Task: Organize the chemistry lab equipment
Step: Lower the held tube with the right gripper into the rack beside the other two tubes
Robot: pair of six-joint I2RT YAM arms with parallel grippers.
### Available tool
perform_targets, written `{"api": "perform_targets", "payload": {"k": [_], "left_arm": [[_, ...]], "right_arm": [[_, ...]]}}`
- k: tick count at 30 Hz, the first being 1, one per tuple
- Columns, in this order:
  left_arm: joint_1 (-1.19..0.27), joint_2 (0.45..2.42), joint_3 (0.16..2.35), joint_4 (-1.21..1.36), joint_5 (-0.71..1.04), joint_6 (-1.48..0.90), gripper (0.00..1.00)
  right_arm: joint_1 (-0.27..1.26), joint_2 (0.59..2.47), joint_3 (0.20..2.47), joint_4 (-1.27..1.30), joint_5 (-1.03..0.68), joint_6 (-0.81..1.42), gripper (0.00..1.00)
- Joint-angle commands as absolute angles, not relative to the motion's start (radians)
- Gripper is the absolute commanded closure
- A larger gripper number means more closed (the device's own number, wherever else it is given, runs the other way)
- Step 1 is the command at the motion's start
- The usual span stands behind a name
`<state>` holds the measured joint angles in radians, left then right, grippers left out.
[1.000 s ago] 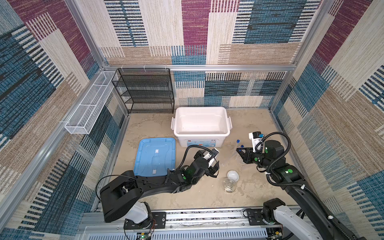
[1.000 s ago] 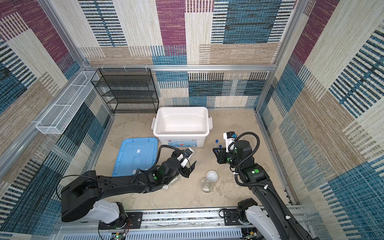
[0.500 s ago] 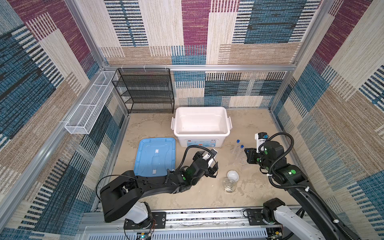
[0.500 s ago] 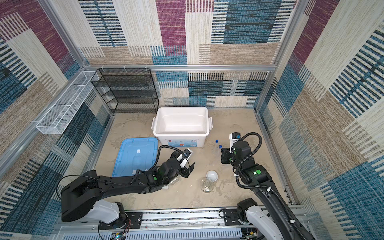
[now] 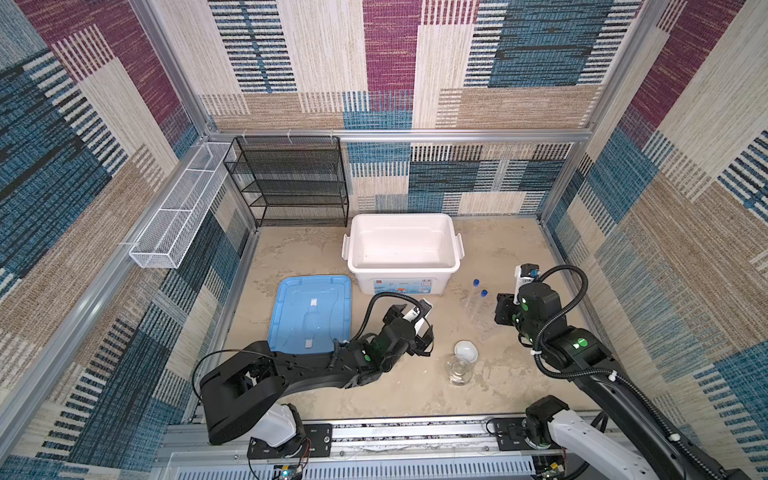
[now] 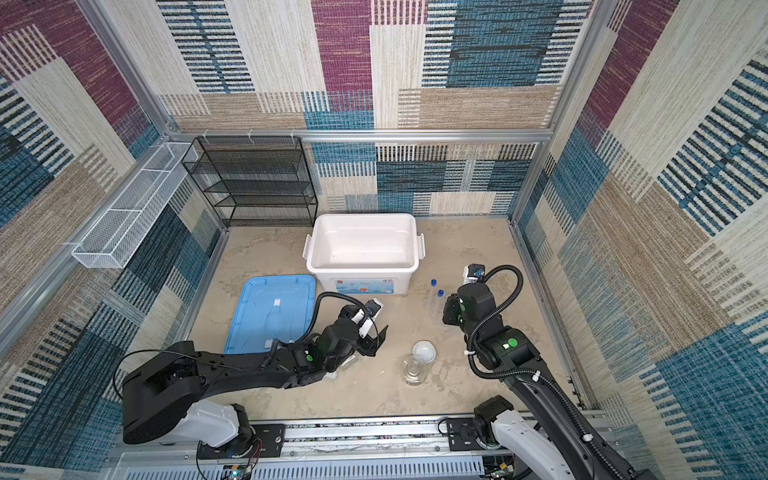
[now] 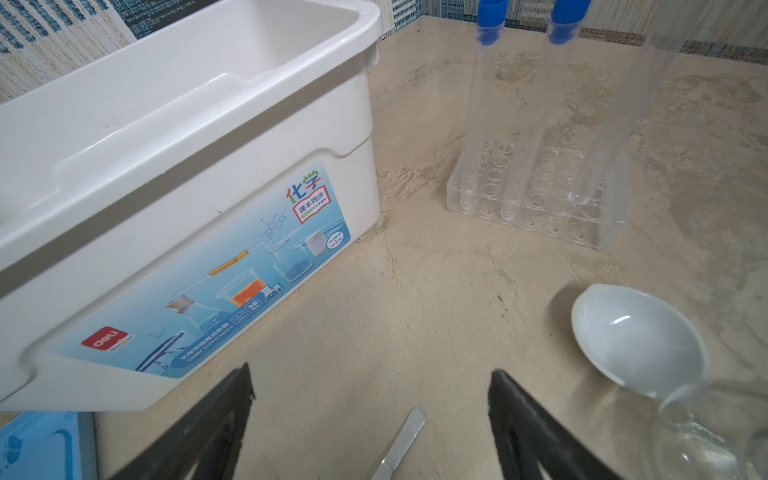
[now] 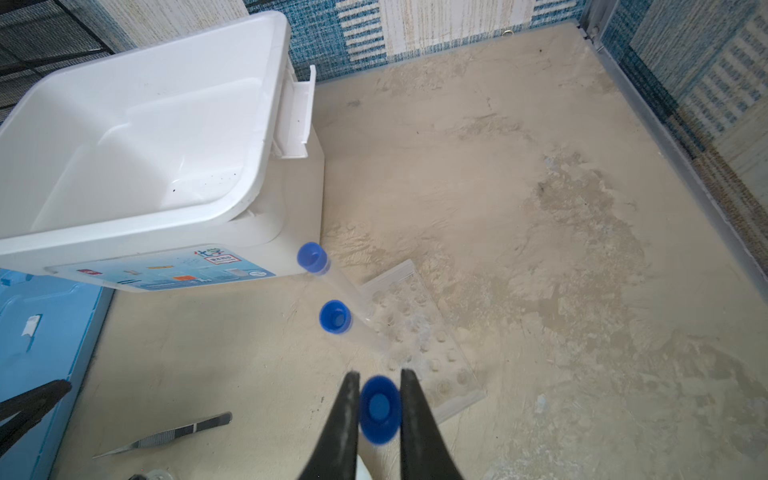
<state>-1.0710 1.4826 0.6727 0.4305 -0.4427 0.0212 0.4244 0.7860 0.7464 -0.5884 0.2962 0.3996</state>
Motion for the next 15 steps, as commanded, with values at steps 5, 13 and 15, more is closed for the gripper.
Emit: {"api": "perform_targets", "payload": {"k": [5, 13, 15], "left_arm": [[-1.071, 1.491, 0.673, 0.429, -0.458, 0.000, 0.09], [-1.072, 1.497, 0.670, 0.429, -0.460, -0.004, 0.09], [-1.071, 1.499, 0.670, 0.429, -0.460, -0.006, 0.09]], "right_arm": [[0.430, 0.796, 0.712, -0.518, 0.365, 0.394, 0.95], [0.433, 0.808, 0.700, -0.488, 0.362, 0.385, 0.95], [0.433, 0.817, 0.701, -0.486, 0.354, 0.383, 0.95]]}}
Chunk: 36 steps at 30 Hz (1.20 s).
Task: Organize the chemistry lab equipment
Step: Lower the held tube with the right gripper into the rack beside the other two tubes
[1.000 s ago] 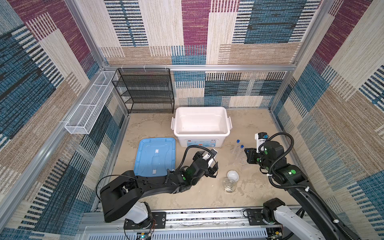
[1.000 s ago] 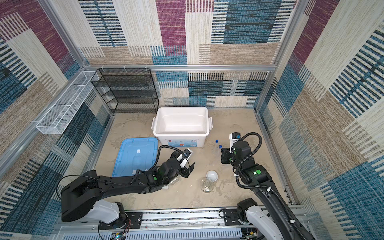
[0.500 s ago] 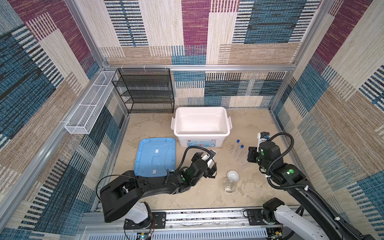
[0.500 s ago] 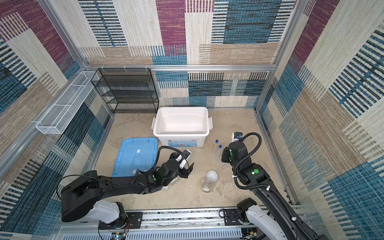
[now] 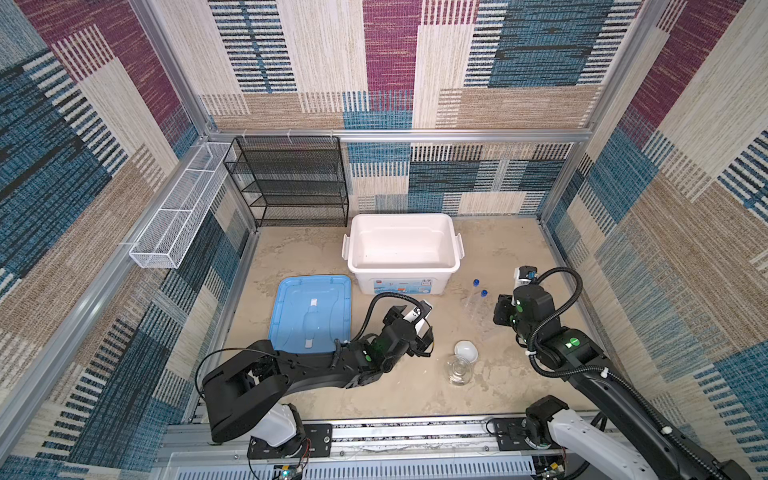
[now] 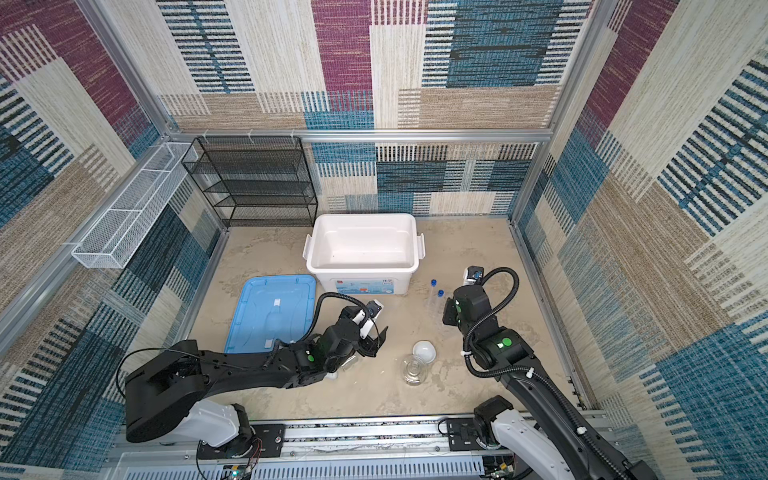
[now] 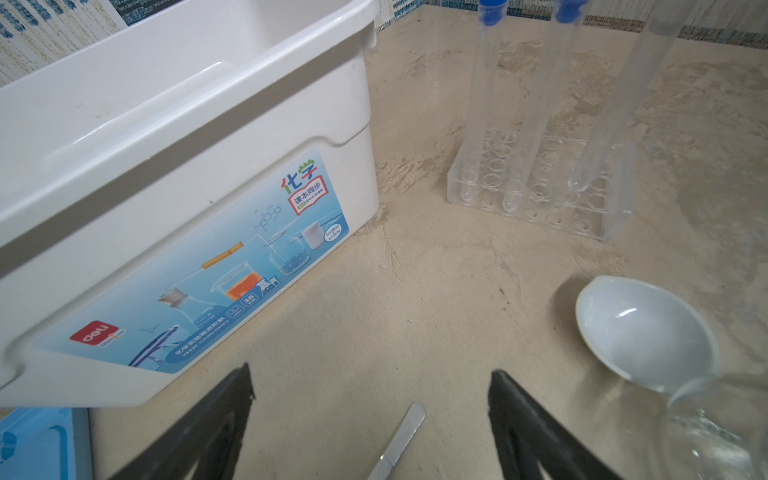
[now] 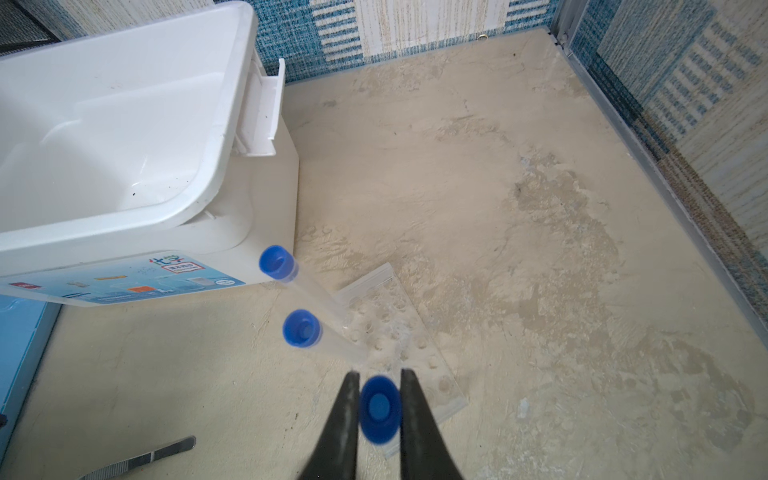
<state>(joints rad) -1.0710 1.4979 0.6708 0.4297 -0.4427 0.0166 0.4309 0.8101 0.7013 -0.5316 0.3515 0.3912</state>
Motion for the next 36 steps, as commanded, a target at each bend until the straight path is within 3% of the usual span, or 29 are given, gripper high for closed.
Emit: {"api": "perform_targets", "payload": {"k": [1, 36], "left_arm": [[-1.072, 1.501, 0.670, 0.428, -0.459, -0.006, 0.09], [-1.071, 1.495, 0.657, 0.425, -0.465, -0.018, 0.09]], "right_arm": [[0.433, 0.821, 0.701, -0.486, 0.348, 0.384, 0.95], [0.440, 0.827, 0.727, -0.537, 0.332, 0.395, 0.95]]}}
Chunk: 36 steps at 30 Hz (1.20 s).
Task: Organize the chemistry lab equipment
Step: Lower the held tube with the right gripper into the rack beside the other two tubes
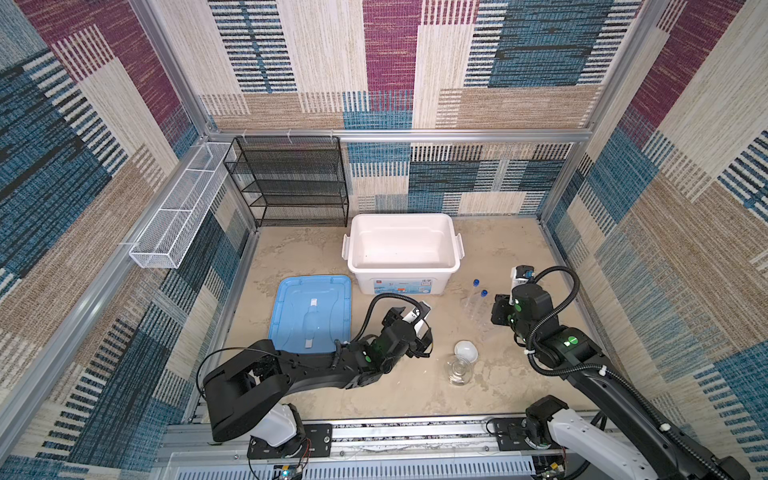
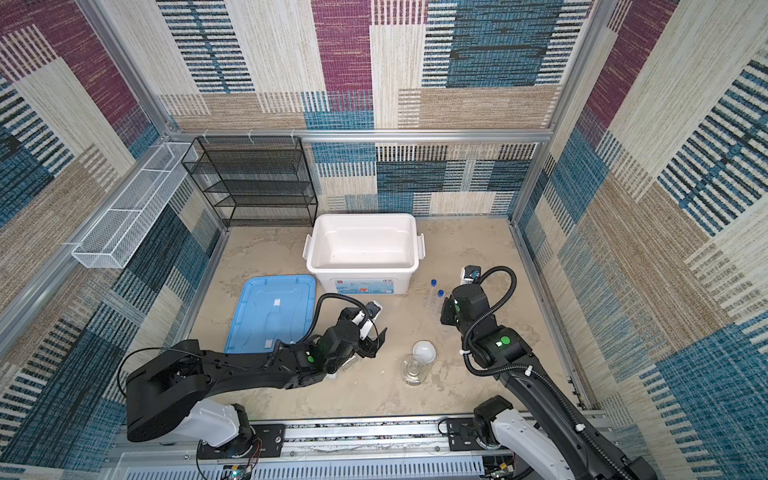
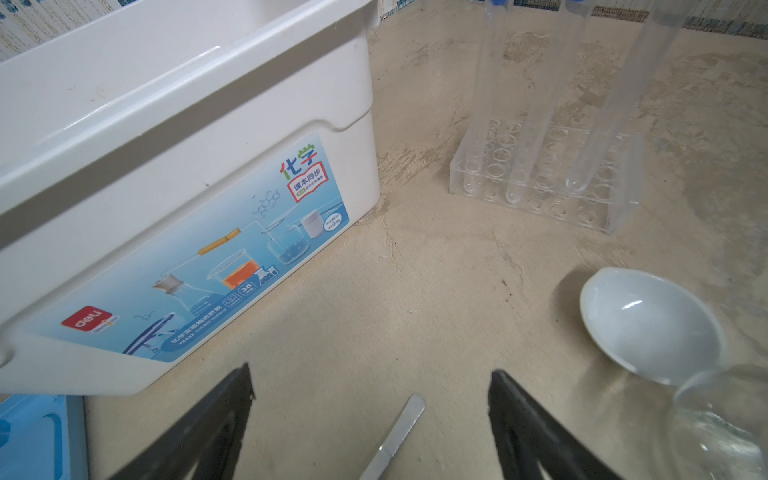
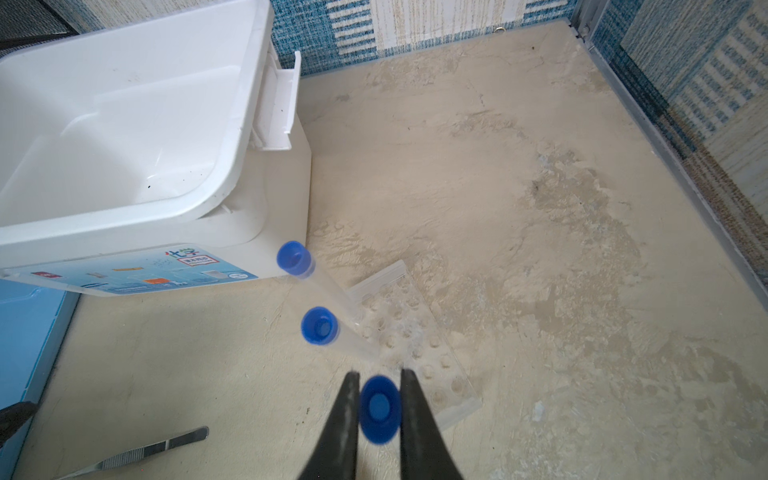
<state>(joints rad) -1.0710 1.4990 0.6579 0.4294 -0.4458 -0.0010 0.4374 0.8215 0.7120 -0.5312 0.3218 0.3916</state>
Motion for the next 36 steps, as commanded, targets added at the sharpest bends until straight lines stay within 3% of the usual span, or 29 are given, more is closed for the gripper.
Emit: {"api": "perform_targets", "payload": {"k": [1, 36], "left_arm": [[-1.071, 1.495, 0.655, 0.429, -0.465, -0.018, 0.09], [-1.071, 1.474, 0.615, 0.449, -0.471, -0.029, 0.09]], "right_arm": [[0.440, 0.827, 0.729, -0.538, 0.333, 0.394, 0.95], [0.471, 0.885, 0.744, -0.548, 0.396, 0.407, 0.97]]}}
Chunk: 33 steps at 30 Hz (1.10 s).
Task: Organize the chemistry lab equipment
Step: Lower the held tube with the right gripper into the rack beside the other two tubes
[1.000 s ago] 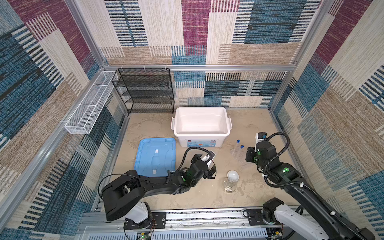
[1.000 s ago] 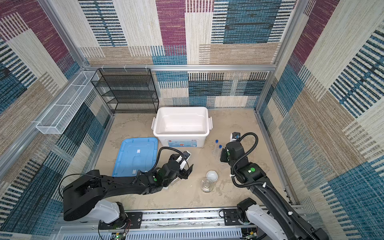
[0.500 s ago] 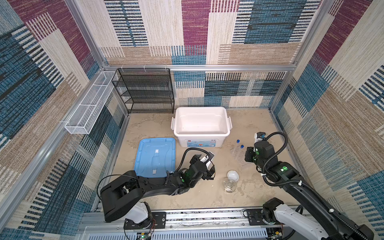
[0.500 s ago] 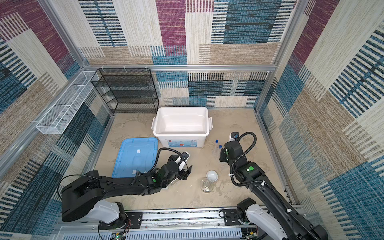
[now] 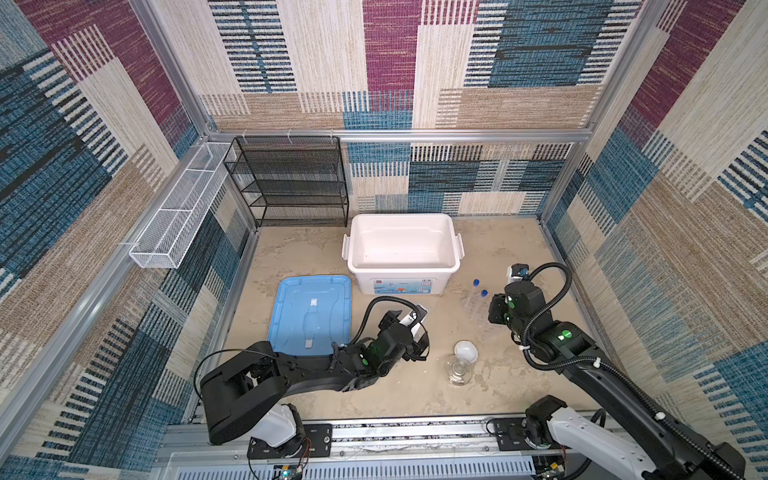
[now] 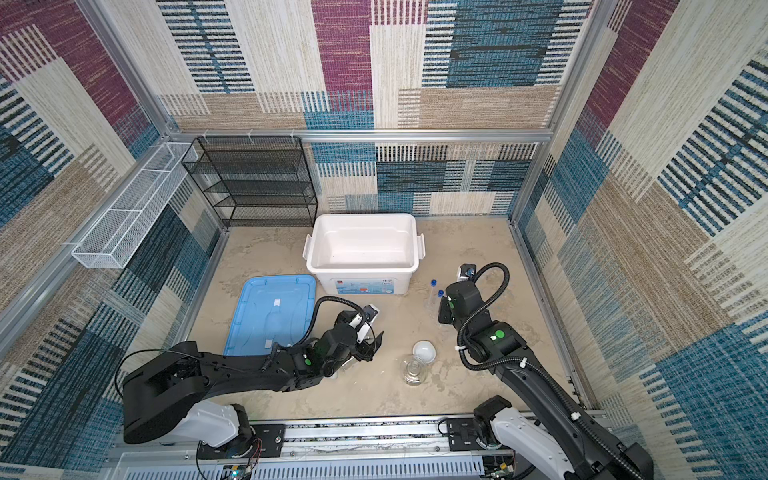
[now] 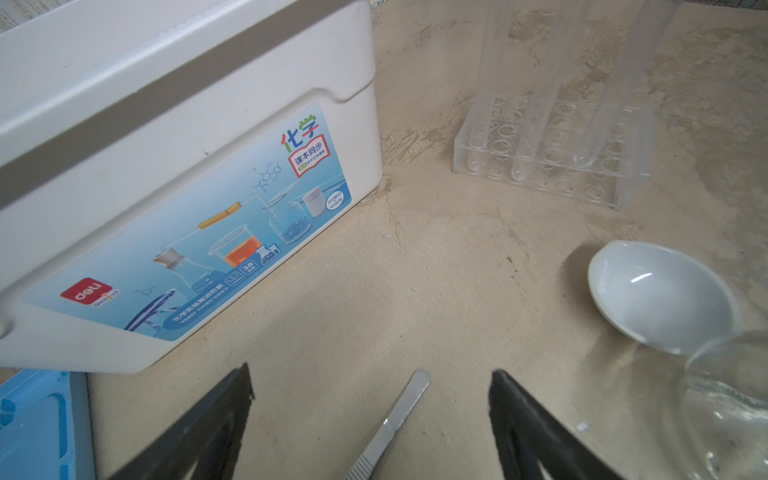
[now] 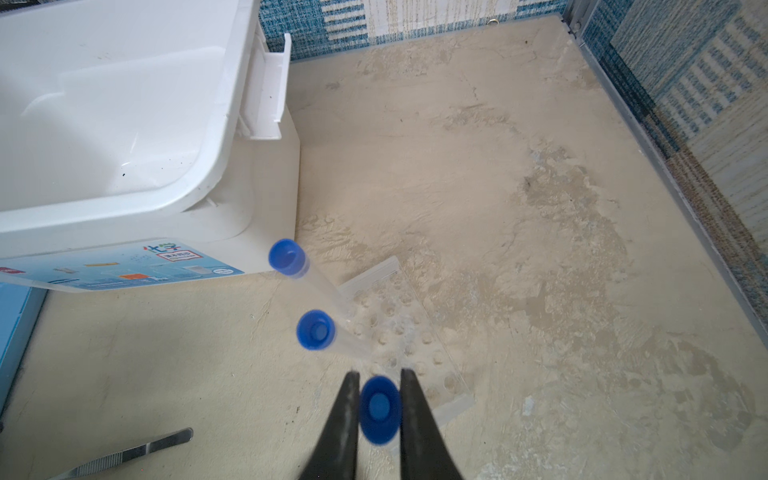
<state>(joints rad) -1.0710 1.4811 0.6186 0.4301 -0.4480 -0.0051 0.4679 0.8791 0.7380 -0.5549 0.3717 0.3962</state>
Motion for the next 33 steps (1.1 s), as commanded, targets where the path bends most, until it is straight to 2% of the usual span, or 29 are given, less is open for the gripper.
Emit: {"api": "perform_targets", "payload": {"k": [1, 33], "left_arm": [[-1.071, 1.473, 0.616, 0.449, -0.474, -0.029, 0.09], [-1.071, 1.466, 0.603, 0.447, -0.481, -0.035, 0.09]], "right_arm": [[0.471, 0.887, 0.744, -0.546, 0.396, 0.407, 0.97], [0.552, 0.934, 0.704, -0.514, 0.484, 0.434, 0.97]]}}
